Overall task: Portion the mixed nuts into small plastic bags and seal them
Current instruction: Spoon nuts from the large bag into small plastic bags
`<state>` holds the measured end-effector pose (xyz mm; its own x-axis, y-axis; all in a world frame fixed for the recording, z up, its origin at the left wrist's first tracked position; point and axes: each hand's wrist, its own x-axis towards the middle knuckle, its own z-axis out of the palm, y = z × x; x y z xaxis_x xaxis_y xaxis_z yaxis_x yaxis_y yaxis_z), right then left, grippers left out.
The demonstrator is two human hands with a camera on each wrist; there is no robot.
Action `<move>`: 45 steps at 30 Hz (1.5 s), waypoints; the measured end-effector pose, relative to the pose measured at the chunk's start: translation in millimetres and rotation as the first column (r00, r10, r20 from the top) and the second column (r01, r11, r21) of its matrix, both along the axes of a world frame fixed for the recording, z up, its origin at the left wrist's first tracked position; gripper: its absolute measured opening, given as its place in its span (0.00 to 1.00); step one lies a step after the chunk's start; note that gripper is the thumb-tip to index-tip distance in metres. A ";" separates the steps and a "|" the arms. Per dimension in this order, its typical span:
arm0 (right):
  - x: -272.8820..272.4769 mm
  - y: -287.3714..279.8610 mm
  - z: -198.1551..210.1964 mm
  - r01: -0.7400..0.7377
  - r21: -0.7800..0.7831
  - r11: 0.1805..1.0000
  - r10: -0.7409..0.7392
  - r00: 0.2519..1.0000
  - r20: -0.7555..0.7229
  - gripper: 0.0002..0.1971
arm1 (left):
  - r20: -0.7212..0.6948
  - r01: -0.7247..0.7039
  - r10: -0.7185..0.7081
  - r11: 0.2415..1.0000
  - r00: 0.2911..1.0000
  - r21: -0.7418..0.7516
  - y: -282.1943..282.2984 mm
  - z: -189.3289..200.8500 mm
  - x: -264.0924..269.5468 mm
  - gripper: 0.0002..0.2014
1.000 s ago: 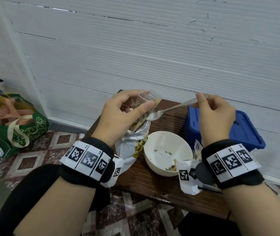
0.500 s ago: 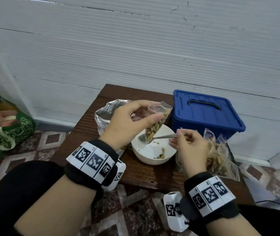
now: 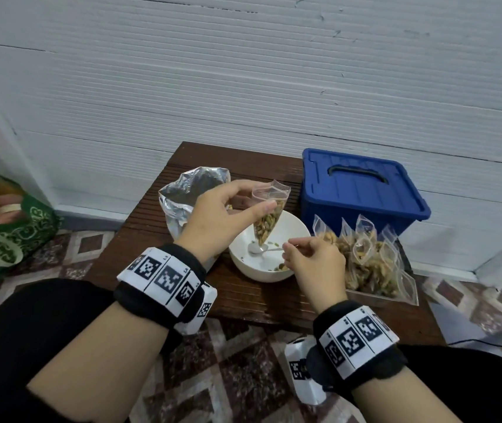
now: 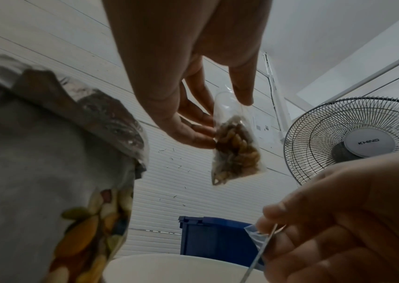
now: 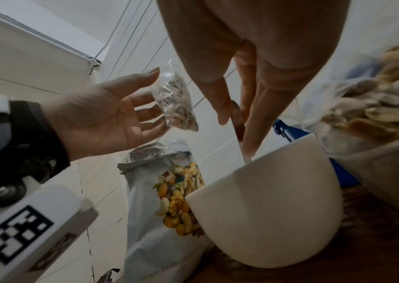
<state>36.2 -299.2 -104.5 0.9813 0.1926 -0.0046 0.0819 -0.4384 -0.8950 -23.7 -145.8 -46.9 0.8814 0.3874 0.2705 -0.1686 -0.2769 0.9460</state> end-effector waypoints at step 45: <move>44.1 -139.3 65.9 0.335 0.461 0.822 -0.344 0.937 -0.066 0.05 | -0.135 0.102 -0.094 0.993 0.986 0.053 -79.9 -18.6 62.4 0.13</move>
